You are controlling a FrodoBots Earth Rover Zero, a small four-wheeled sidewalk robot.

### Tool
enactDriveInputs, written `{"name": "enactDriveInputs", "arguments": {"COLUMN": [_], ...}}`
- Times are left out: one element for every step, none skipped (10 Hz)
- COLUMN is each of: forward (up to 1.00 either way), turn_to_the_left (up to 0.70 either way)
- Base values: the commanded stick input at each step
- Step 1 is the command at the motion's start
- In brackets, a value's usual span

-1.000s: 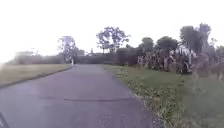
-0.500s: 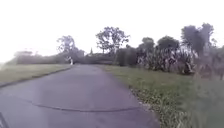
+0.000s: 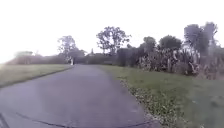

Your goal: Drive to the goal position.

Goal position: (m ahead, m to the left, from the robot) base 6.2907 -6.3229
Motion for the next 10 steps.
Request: {"name": "enactDriveInputs", "arguments": {"forward": [0.7,0.7,0.7,0.7,0.7,0.7,0.7,0.7,0.7,0.7], "turn_to_the_left": [0.0,0.0,0.0,0.0,0.0,0.0,0.0,0.0,0.0,0.0]}}
